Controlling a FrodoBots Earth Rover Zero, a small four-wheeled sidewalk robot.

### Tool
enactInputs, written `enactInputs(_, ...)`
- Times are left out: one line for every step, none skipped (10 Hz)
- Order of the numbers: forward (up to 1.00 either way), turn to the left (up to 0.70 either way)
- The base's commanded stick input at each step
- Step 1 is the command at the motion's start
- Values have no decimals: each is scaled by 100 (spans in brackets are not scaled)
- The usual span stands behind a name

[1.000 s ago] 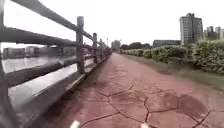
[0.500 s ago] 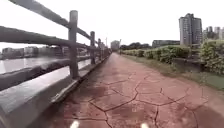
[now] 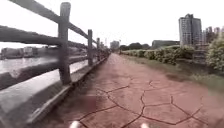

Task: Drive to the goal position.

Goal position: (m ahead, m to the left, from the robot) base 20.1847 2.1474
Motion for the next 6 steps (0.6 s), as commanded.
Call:
enactInputs(70, 0)
enactInputs(70, 0)
enactInputs(70, 0)
enactInputs(70, 0)
enactInputs(70, 0)
enactInputs(70, 0)
